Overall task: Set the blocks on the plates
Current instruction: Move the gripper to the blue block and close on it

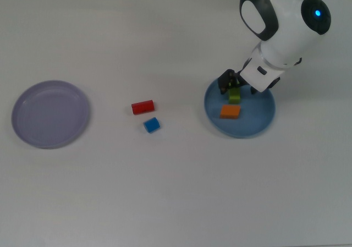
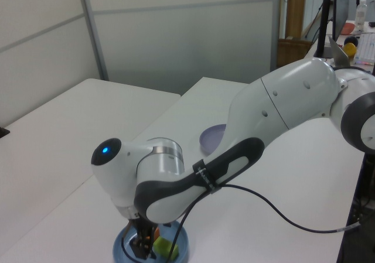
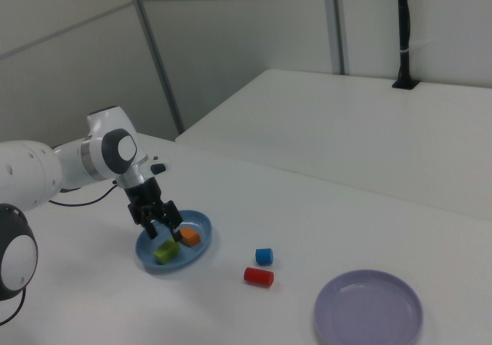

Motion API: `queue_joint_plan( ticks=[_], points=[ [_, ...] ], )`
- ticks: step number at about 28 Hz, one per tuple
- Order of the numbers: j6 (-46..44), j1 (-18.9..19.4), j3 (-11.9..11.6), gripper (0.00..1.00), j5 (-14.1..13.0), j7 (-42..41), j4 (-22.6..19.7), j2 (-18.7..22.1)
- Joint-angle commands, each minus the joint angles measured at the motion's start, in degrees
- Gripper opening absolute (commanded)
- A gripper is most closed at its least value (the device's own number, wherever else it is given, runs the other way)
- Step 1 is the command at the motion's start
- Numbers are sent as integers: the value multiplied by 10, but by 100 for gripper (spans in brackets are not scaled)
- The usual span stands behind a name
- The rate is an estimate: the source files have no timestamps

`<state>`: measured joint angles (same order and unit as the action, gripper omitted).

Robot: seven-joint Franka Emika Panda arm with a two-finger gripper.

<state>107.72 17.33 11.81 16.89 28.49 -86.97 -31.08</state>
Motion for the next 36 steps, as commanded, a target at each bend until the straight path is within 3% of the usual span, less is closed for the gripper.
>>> queue_joint_plan(
  ticks=[1, 9, 17, 27, 31, 36],
  points=[
    [9, -39, -11, 100, -3, -20, -6, 29],
    [9, -129, -12, 100, -12, -183, 0, 38],
    [11, -176, -13, 100, -8, -329, 3, 30],
    [72, -208, -12, 100, -19, -343, 2, -6],
    [74, -208, -12, 100, -39, -347, 1, -18],
    [74, -208, -12, 100, -40, -352, 1, -20]
  ],
)
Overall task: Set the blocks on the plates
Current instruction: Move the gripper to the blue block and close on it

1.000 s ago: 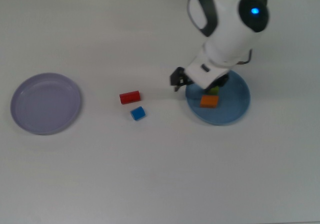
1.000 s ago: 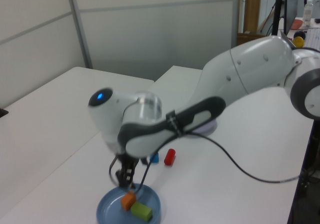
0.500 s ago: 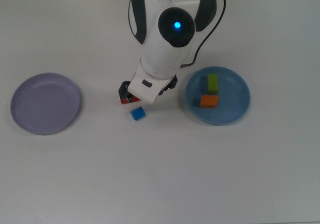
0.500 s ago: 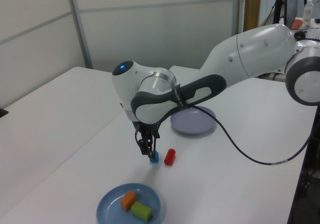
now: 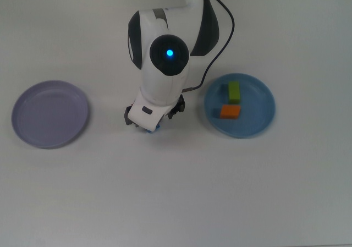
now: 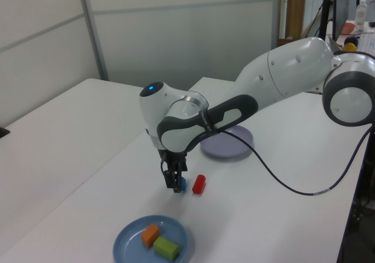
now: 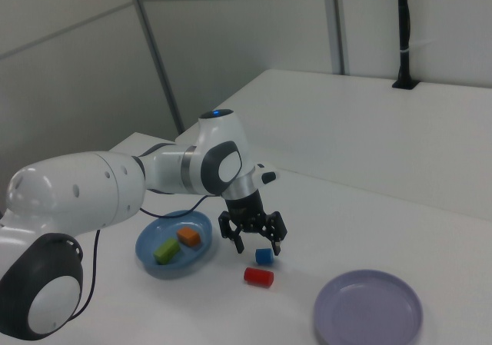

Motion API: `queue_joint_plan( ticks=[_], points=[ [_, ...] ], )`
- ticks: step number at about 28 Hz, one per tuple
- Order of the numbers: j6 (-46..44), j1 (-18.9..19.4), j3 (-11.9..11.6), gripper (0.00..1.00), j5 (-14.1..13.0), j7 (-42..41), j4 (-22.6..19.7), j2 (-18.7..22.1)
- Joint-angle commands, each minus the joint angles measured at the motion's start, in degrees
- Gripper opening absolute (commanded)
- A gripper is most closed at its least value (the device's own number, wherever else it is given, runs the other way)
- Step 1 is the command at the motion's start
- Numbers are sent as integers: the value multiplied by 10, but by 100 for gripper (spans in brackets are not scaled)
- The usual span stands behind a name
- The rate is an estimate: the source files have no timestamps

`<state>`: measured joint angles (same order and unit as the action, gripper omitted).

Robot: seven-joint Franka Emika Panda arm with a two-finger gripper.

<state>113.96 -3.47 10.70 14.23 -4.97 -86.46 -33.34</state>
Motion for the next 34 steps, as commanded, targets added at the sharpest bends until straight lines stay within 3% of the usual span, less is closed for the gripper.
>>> queue_joint_plan(
  ticks=[1, 3, 5, 6, 7, 13, 26, 34],
  points=[
    [12, 0, -1, 100, -13, -17, -4, 3],
    [12, 0, -1, 97, -8, -13, -5, 1],
    [12, 2, -1, 85, -8, -14, -5, -1],
    [12, 1, -1, 76, -8, -14, -5, -2],
    [13, 2, -1, 38, -8, -13, -5, -2],
    [12, 0, -1, 3, -12, -17, -4, -2],
    [11, -9, 0, 0, -14, -16, -2, 6],
    [10, -46, -2, 0, -62, -15, 1, 39]
  ],
)
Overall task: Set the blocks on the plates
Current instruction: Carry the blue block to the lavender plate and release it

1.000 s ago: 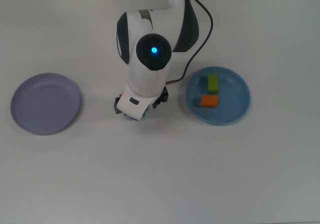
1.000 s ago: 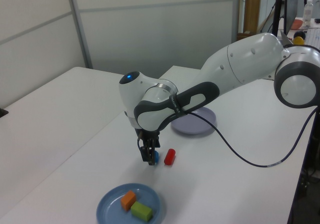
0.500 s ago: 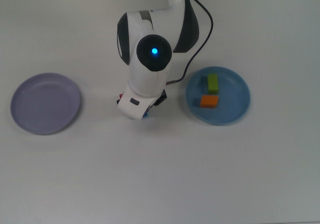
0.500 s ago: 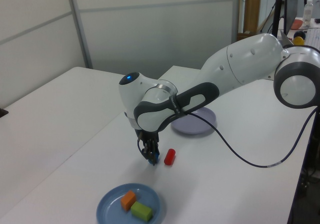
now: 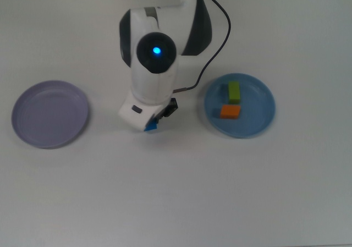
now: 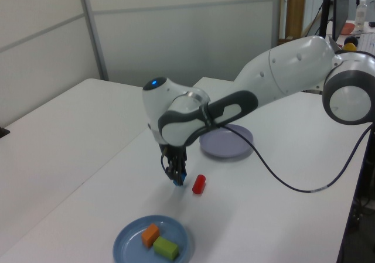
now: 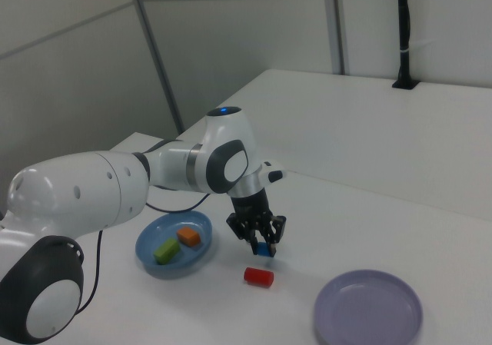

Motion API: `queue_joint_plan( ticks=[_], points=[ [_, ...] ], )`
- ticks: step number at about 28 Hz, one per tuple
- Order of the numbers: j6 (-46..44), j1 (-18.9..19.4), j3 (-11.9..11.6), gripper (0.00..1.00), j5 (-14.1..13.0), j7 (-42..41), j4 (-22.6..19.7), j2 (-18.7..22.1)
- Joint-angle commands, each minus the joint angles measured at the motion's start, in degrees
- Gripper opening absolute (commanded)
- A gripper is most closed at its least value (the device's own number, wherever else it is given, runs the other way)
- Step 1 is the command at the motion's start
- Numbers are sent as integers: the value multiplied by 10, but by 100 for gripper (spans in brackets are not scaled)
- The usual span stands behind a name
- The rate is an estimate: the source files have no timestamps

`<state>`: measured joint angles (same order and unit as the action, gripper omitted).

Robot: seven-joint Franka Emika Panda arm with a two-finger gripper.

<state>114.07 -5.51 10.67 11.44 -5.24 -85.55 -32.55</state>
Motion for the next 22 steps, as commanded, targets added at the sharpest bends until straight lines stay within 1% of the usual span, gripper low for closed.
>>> queue_joint_plan(
  ticks=[1, 2, 6, 7, 8, 12, 13, 17, 19, 22],
  points=[
    [9, -33, -3, 0, -37, -13, -5, 33],
    [8, -47, -6, 0, -41, -12, 4, 36],
    [6, -66, -24, 0, -45, -11, 9, 36],
    [7, -70, -31, 0, -47, -11, 9, 36],
    [9, -75, -47, 0, -48, -12, 9, 36],
    [10, -84, -77, 0, -51, -14, 8, 32],
    [11, -93, -84, 0, -51, -15, 7, 29],
    [11, -116, -85, 0, -50, -17, 4, 25],
    [11, -119, -86, 0, -48, -17, 3, 12],
    [11, -120, -86, 0, -46, -17, 2, 6]
  ],
)
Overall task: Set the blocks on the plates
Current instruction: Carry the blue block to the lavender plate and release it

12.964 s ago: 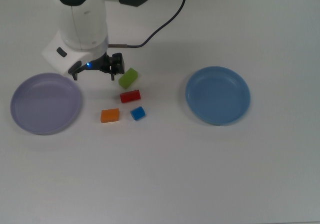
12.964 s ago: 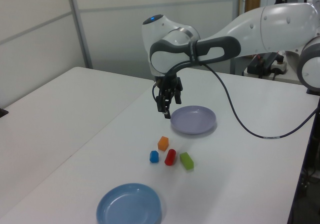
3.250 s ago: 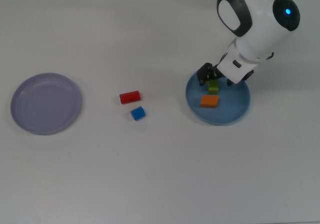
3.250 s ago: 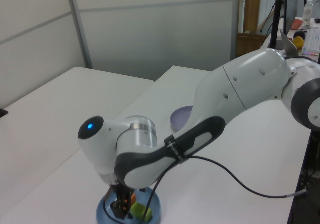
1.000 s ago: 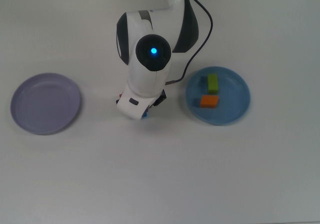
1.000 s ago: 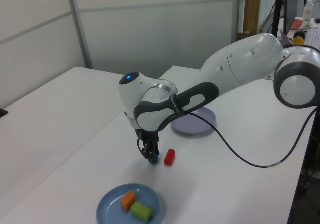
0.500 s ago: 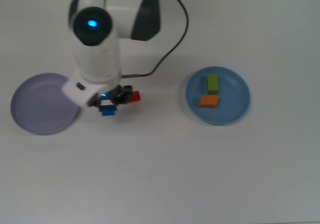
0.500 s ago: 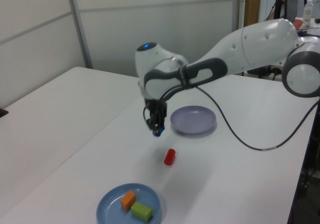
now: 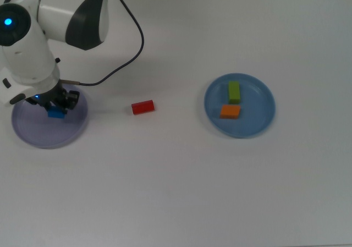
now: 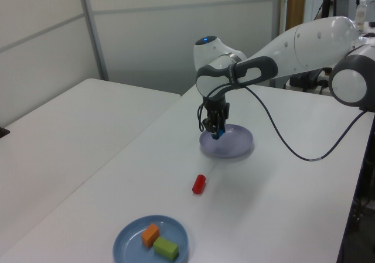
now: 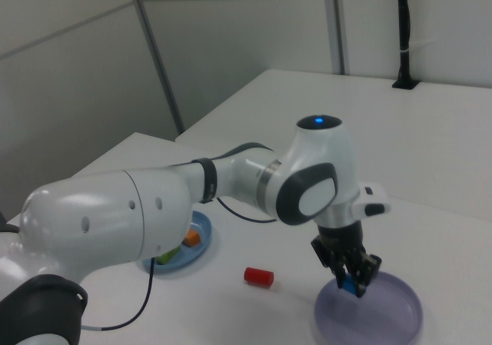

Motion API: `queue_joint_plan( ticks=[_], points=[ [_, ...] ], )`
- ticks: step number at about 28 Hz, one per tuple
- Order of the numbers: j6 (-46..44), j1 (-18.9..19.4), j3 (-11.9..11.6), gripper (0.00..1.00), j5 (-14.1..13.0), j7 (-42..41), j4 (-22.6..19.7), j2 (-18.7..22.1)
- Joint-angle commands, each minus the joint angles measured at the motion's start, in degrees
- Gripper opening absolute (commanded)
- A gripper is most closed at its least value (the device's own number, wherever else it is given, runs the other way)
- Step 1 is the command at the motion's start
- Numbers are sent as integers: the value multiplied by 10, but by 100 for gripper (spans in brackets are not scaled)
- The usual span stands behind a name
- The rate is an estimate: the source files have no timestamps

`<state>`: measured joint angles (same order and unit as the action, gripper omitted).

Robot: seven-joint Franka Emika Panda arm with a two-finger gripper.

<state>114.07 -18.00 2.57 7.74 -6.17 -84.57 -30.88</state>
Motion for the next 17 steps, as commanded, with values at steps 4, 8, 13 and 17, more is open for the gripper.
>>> queue_joint_plan(
  ticks=[4, 8, 13, 17],
  points=[
    [11, -1, -5, 0, -8, -8, -17, -15],
    [11, -1, -5, 0, -8, -8, -17, -15],
    [11, -1, -5, 60, -3, -9, -17, -15],
    [9, -1, -5, 100, -3, -8, -16, -15]
  ],
)
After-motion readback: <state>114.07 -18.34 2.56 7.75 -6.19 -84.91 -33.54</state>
